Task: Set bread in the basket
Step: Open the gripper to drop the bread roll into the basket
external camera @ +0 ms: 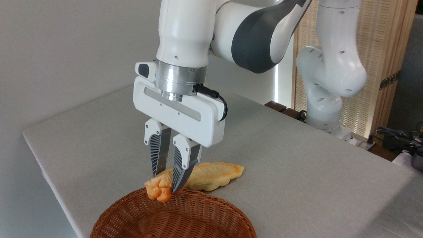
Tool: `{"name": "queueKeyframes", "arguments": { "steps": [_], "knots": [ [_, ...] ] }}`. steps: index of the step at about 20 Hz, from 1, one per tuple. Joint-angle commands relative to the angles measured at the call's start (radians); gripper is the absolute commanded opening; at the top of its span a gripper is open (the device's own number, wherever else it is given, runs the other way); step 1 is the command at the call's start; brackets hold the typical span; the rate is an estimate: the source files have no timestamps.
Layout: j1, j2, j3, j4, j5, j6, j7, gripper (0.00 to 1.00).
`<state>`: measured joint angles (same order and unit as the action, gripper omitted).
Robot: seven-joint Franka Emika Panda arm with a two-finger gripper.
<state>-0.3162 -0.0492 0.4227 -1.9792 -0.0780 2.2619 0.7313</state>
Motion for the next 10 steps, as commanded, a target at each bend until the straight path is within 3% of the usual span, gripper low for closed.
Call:
{"name": "queueKeyframes", "arguments": {
  "steps": [1,10],
  "knots": [
    [-0.014,0.018,0.011,0.003,0.018,0.027,-0.020,1.00],
    [-0.026,0.003,-0.016,0.054,0.018,0.012,-0.035,1.00]
  ]
}}
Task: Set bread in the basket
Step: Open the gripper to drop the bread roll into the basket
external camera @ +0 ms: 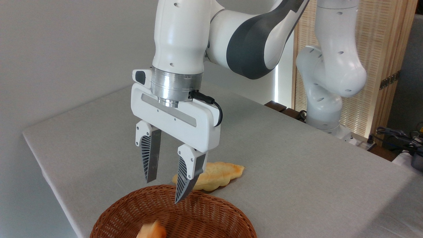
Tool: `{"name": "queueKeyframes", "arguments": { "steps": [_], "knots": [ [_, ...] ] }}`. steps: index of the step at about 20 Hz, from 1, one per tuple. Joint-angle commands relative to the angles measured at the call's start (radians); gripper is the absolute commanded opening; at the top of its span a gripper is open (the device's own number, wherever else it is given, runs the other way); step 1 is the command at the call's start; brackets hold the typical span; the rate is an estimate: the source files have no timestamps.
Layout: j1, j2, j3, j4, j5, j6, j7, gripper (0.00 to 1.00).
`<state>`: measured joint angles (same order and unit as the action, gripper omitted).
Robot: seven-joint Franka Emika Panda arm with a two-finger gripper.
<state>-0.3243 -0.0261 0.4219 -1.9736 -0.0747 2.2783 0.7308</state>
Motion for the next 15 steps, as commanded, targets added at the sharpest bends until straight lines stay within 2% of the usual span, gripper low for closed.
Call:
{"name": "queueKeyframes", "arguments": {
  "steps": [1,4,7,10,15],
  "knots": [
    [-0.016,-0.041,-0.043,0.062,0.015,-0.031,-0.045,1.00],
    [-0.018,-0.060,-0.064,0.087,0.015,-0.107,-0.056,1.00],
    [-0.018,-0.057,-0.077,0.137,0.009,-0.277,-0.059,1.00],
    [-0.018,-0.057,-0.094,0.139,0.010,-0.461,-0.056,1.00],
    [-0.016,-0.048,-0.114,0.141,0.015,-0.502,-0.068,1.00]
  ]
}}
